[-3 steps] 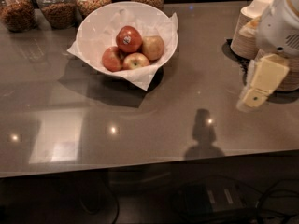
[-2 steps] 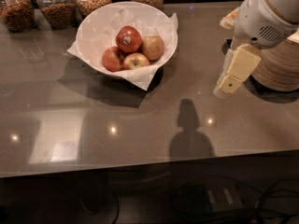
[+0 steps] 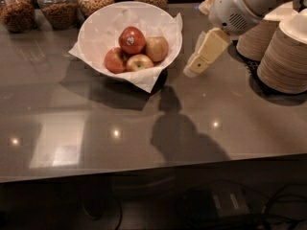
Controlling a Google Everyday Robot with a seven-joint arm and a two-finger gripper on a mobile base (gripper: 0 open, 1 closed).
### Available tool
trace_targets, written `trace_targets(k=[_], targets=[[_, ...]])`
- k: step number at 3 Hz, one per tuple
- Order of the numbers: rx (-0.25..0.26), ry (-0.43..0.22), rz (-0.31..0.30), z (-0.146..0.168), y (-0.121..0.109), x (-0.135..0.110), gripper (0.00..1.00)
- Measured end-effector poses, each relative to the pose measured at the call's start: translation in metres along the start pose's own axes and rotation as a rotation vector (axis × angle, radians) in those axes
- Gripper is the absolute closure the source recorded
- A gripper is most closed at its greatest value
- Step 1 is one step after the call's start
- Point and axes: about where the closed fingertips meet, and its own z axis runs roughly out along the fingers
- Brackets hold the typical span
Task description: Pick apple from white bowl
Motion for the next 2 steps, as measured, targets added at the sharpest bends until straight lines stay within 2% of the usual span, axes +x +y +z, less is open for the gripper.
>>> trace_targets(k=[1,2], targets=[[0.014,-0.086,-0.009,0.030,-0.021,-0.030,0.00],[0.017,-0.133,-0.020,0.055,-0.034,-0.049,0.00]])
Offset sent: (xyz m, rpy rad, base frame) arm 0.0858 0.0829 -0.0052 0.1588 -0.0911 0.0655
